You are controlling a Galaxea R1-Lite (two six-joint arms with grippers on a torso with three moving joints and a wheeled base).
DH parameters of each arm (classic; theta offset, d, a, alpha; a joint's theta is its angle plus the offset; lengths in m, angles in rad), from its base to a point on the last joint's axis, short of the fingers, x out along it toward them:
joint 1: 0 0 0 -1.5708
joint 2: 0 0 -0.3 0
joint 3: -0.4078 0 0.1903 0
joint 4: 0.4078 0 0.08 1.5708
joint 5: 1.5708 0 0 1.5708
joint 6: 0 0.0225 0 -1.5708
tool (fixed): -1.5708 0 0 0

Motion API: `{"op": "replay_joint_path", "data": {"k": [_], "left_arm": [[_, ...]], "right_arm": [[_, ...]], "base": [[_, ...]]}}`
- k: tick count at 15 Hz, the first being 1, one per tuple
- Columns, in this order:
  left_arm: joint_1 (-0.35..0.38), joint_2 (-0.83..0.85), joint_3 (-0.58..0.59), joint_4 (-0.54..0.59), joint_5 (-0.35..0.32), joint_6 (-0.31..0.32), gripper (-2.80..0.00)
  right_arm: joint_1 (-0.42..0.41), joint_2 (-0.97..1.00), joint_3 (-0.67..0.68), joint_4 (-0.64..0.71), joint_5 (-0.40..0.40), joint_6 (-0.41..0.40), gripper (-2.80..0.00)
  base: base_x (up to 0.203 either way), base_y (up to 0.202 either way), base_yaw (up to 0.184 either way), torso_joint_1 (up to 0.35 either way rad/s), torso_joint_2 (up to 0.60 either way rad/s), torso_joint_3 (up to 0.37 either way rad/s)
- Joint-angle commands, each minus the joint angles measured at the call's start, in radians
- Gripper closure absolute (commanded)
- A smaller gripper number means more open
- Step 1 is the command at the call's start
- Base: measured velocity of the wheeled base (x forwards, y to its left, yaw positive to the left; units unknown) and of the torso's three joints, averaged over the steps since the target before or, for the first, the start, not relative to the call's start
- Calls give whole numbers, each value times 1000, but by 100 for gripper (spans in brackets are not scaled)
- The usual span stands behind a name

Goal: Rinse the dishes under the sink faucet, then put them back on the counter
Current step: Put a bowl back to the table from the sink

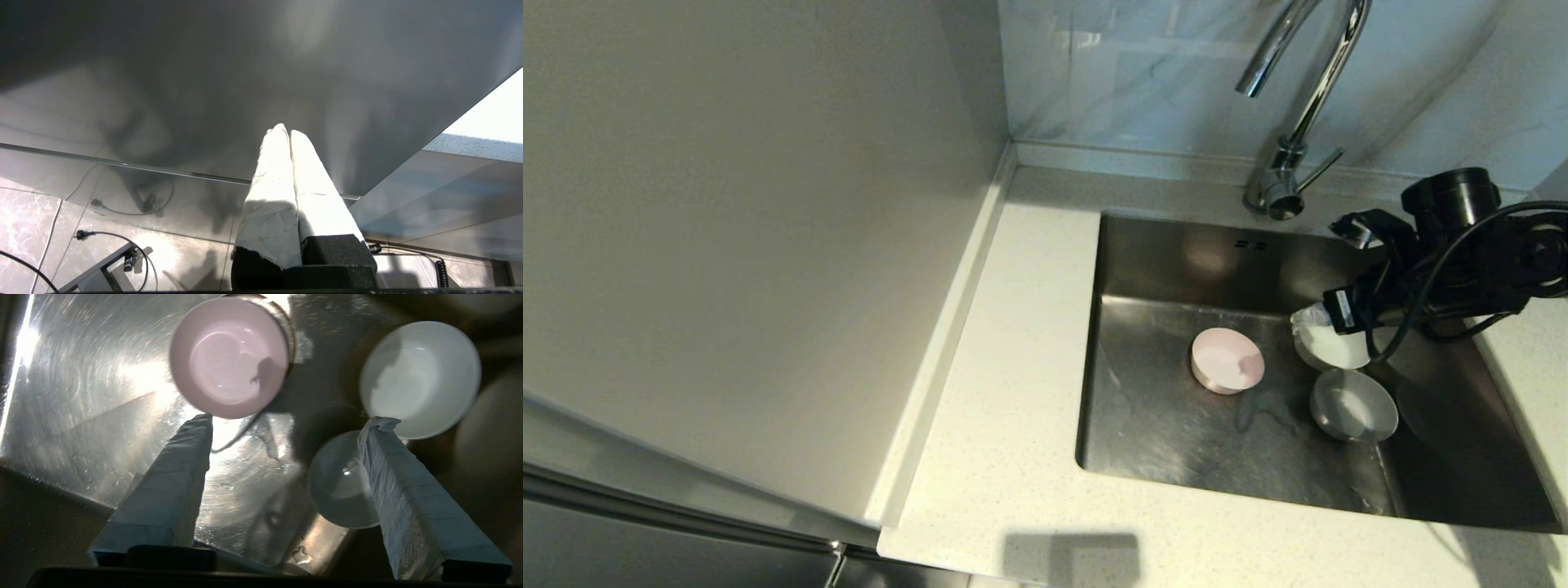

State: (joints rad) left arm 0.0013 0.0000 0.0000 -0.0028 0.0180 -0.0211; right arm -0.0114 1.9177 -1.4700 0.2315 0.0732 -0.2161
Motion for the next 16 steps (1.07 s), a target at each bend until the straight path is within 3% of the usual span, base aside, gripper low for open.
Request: {"op": "replay_joint_path", "data": {"k": [1, 5, 8, 12, 16], "left_arm": [[0, -3, 0, 0, 0, 0, 0], [0, -3, 0, 0, 0, 0, 0], [0, -3, 0, 0, 0, 0, 0], [0, -3, 0, 0, 0, 0, 0], [0, -3, 0, 0, 0, 0, 0]], "right_arm": [[33, 51, 4, -4, 0, -5, -280], [83, 133, 74, -183, -15, -14, -280], [93, 217, 102, -320, -69, -35, -280], [83, 281, 95, -391, -191, -32, -280], [80, 323, 91, -419, -194, -31, -280]], "base": [[0, 0, 0, 0, 0, 0], [0, 0, 0, 0, 0, 0], [0, 0, 0, 0, 0, 0], [0, 0, 0, 0, 0, 0], [0, 0, 0, 0, 0, 0]]}}
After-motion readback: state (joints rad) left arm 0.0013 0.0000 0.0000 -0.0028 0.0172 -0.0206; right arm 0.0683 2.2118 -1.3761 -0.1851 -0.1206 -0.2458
